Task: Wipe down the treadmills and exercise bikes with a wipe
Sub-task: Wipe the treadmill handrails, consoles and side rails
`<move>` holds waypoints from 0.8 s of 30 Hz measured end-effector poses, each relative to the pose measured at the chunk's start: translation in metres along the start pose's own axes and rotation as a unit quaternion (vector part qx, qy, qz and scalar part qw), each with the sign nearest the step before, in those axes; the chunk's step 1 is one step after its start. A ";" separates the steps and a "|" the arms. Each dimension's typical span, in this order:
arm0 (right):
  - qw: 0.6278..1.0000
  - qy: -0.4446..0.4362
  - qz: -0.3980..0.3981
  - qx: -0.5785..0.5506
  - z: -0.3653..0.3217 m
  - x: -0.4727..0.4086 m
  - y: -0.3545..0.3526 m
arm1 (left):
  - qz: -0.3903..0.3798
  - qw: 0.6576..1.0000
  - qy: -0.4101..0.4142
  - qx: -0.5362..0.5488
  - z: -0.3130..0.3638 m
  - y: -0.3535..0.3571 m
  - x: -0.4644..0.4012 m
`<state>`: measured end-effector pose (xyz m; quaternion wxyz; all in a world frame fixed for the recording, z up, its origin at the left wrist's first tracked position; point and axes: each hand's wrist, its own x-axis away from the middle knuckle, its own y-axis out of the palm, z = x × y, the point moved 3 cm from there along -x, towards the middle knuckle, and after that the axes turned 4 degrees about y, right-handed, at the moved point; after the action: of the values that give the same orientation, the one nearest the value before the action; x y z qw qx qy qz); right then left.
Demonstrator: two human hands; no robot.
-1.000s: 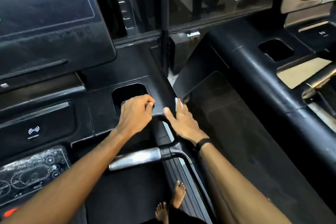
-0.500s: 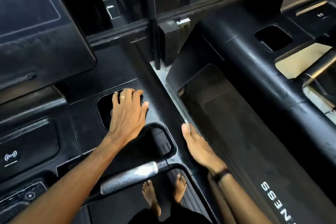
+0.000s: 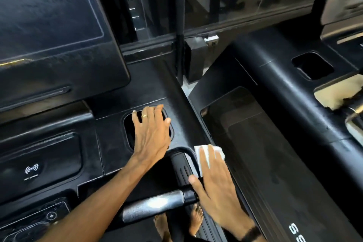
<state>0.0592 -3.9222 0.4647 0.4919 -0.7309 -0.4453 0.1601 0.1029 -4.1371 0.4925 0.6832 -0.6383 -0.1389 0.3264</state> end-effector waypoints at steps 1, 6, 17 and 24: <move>0.999 0.040 0.002 -0.009 0.000 -0.006 0.002 | 0.004 1.000 -0.012 0.000 -0.001 0.000 -0.001; 0.972 0.188 -0.025 -0.135 -0.014 -0.103 -0.008 | 0.021 0.998 -0.061 0.001 -0.008 0.002 -0.002; 0.985 -0.159 -0.016 0.072 -0.024 -0.054 -0.006 | -0.032 0.999 -0.028 0.009 -0.025 0.001 0.006; 0.992 0.058 -0.035 -0.108 -0.005 -0.098 -0.005 | -0.030 0.999 0.016 -0.025 -0.029 0.005 0.016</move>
<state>0.0061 -4.0043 0.4511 0.4403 -0.7719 -0.4557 0.0509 0.1309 -4.1496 0.4803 0.6788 -0.6558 -0.1550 0.2918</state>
